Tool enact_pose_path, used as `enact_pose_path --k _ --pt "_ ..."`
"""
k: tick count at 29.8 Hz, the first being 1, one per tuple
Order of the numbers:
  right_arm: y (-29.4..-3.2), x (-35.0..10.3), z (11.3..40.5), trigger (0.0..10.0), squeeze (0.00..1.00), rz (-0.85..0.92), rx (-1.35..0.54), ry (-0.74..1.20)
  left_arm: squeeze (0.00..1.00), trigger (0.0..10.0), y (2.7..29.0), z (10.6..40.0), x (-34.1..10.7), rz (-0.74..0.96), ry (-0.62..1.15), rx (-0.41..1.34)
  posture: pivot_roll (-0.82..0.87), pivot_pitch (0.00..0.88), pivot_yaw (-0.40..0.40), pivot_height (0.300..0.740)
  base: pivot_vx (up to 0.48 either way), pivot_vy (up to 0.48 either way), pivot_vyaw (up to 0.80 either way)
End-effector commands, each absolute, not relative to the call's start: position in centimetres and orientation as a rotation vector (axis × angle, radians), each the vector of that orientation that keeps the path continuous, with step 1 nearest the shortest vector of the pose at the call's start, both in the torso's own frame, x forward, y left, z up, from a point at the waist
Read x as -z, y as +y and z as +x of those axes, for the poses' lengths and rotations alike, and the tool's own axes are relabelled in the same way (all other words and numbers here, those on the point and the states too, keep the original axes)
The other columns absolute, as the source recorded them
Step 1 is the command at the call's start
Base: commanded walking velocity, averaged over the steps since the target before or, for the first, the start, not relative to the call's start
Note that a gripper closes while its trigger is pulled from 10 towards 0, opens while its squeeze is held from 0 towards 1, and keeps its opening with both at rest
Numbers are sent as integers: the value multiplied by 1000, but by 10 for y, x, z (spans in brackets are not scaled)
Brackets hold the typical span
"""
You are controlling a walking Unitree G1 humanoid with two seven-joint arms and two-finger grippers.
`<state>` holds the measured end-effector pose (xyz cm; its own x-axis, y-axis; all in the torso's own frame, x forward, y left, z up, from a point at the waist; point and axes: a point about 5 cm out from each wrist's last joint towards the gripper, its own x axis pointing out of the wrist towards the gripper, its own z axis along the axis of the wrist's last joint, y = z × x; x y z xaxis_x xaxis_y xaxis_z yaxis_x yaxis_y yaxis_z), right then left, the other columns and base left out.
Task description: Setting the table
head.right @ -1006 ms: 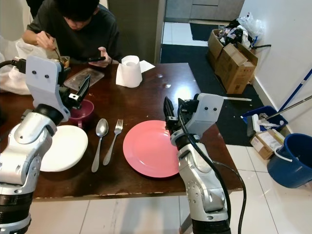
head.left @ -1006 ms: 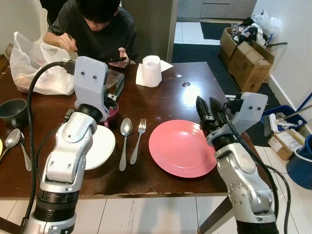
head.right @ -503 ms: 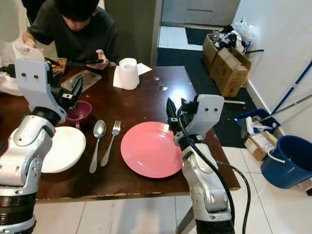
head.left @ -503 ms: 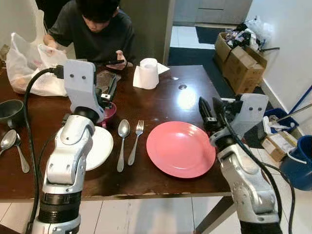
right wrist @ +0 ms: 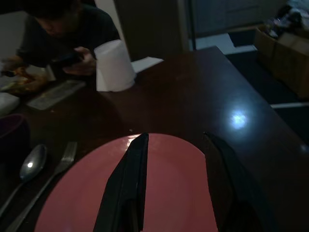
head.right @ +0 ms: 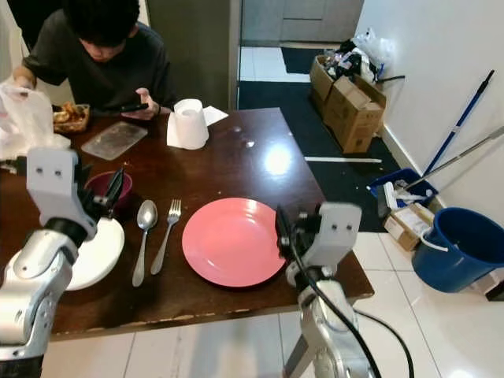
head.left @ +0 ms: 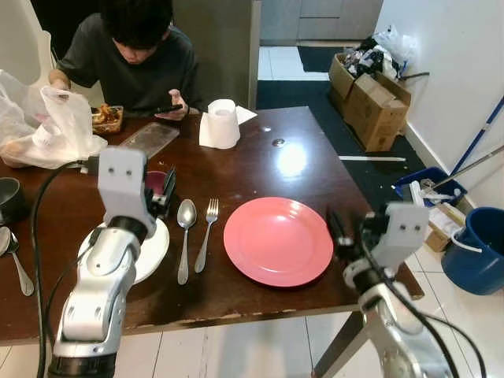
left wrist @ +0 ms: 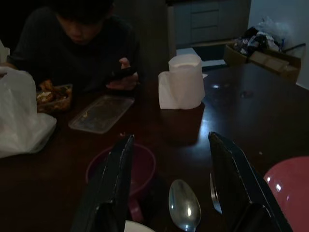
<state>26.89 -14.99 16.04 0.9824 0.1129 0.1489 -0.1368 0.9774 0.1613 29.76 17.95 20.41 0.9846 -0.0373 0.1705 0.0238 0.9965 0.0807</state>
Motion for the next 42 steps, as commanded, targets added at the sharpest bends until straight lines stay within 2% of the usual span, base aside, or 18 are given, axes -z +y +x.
enact_pose_path --k 1,5,22,42 --pt "-149 -155 270 10000 0 145 -150 -133 0 10000 188 291 -190 80 -127 12 -58 0 87 740 0 0 0" --pt "-145 -163 279 10000 0 105 -201 -161 0 10000 196 288 -175 33 -79 -27 -52 0 69 740 0 0 0" --pt "-142 -163 282 10000 0 94 -221 -166 0 10000 179 288 -170 36 -79 25 -32 0 75 740 0 0 0" --pt "-140 -163 287 10000 0 97 -209 -176 0 10000 170 295 -183 36 -124 62 7 0 80 740 0 0 0"
